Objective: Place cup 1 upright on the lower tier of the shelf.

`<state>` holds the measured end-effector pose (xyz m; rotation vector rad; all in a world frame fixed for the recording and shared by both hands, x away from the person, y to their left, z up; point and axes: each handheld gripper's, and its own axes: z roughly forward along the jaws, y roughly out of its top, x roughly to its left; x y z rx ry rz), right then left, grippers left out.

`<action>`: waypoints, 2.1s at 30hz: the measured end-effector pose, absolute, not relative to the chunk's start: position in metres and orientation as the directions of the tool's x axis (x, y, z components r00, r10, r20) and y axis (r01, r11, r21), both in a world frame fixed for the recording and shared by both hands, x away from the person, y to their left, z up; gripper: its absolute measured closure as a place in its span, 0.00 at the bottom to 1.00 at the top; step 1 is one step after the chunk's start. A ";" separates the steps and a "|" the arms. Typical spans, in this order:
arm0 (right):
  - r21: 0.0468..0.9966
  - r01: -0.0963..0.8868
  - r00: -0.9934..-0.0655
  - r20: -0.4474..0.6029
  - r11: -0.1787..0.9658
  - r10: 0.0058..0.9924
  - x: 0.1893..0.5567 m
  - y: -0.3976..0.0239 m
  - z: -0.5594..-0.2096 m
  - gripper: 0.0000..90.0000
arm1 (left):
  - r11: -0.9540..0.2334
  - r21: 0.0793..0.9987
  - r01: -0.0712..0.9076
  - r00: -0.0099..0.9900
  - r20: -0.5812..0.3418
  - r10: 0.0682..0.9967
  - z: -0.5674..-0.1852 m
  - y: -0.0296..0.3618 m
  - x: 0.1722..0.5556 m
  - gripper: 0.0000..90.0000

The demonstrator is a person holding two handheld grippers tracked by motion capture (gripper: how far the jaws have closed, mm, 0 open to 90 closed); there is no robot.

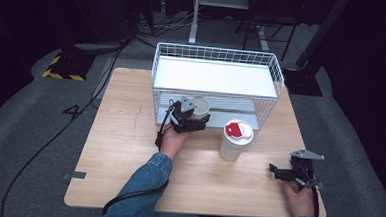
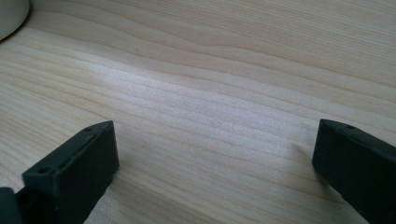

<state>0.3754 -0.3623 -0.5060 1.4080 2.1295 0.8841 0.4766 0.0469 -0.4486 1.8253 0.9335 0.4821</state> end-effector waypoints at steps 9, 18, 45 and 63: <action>0.713 0.643 -0.387 -0.011 0.278 0.922 0.375 -0.362 -0.506 0.01 | -0.237 0.896 0.376 0.626 -0.057 0.778 -0.454 0.033 0.487 0.24; 0.714 0.643 -0.386 -0.011 0.278 0.922 0.375 -0.362 -0.506 0.01 | -0.227 0.910 0.348 0.600 -0.030 0.799 -0.460 0.029 0.496 0.24; 0.714 0.642 -0.388 -0.012 0.280 0.922 0.375 -0.362 -0.506 0.01 | -0.222 0.885 0.409 0.580 -0.064 0.812 -0.473 0.017 0.528 0.24; 0.714 0.642 -0.388 -0.012 0.279 0.922 0.375 -0.362 -0.506 0.01 | -0.179 0.870 0.460 0.564 -0.131 0.815 -0.477 0.022 0.530 0.00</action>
